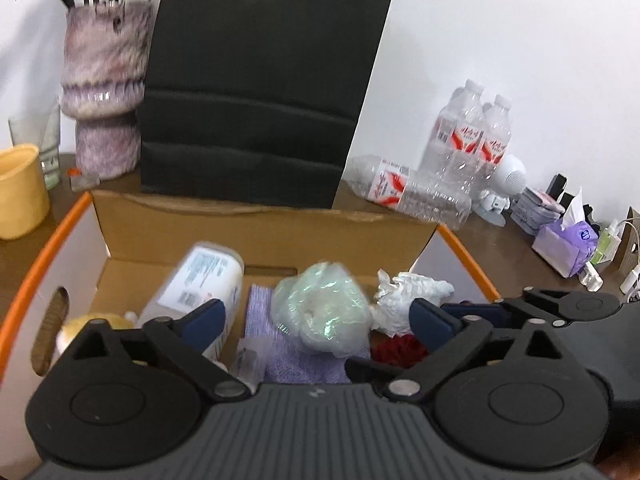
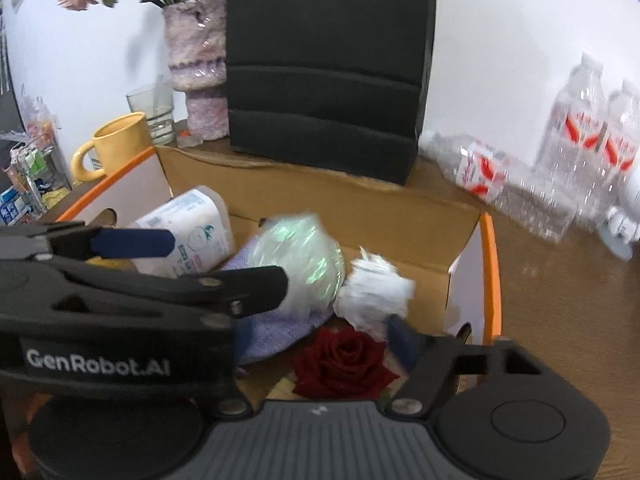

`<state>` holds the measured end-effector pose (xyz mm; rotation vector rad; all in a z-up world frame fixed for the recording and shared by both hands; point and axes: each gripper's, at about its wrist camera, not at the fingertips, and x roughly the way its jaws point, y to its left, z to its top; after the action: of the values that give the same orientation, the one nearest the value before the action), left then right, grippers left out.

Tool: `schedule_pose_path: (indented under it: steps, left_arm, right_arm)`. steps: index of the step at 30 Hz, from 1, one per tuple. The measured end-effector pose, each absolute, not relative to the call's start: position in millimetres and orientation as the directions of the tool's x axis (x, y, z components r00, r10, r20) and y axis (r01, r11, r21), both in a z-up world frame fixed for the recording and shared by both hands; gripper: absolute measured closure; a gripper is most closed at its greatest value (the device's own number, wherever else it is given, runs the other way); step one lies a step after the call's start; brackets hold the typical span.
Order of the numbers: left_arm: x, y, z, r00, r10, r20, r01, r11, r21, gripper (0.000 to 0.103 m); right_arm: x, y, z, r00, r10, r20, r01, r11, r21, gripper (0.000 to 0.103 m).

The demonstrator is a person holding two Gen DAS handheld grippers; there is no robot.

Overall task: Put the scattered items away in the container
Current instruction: 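Open the left tool to drop the bag while the right tool drops the tissue, then withdraw both tools from the box toward the remaining items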

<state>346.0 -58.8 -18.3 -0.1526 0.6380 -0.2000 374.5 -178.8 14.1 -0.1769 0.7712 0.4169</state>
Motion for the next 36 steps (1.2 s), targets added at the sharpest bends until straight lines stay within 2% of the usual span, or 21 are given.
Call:
schedule_pose_path:
  steps: [2, 7, 13, 24, 36]
  left_arm:
    - [340.9, -59.3, -12.3, 0.799, -0.226, -0.558, 0.138, 0.971, -0.196, 0.000]
    - [329.7, -59.0, 1.3, 0.834, -0.186, -0.520, 0.110, 0.979, -0.174, 0.000]
    - [313.0, -56.5, 13.3, 0.870, -0.127, -0.476, 0.074, 0.989, -0.128, 0.000]
    - [285.9, -39.7, 20.6, 0.877, -0.092, -0.471, 0.017, 0.987, -0.162, 0.000]
    - [227.5, -15.4, 36.3, 0.903, -0.060, -0.426, -0.032, 0.978, -0.206, 0.000]
  right_arm:
    - [369.8, -177.4, 19.2, 0.660, 0.295, -0.690, -0.430, 0.903, -0.025, 0.020]
    - [362.5, -176.8, 28.7, 0.687, 0.294, -0.665, -0.425, 0.905, -0.039, 0.007]
    - [354.3, -177.2, 37.8, 0.718, 0.299, -0.628, -0.420, 0.906, -0.049, 0.002]
    - [334.4, -173.5, 47.7, 0.734, 0.301, -0.609, -0.411, 0.911, -0.046, 0.002]
    - [277.9, -172.9, 59.9, 0.741, 0.357, -0.569, -0.435, 0.900, -0.002, 0.002]
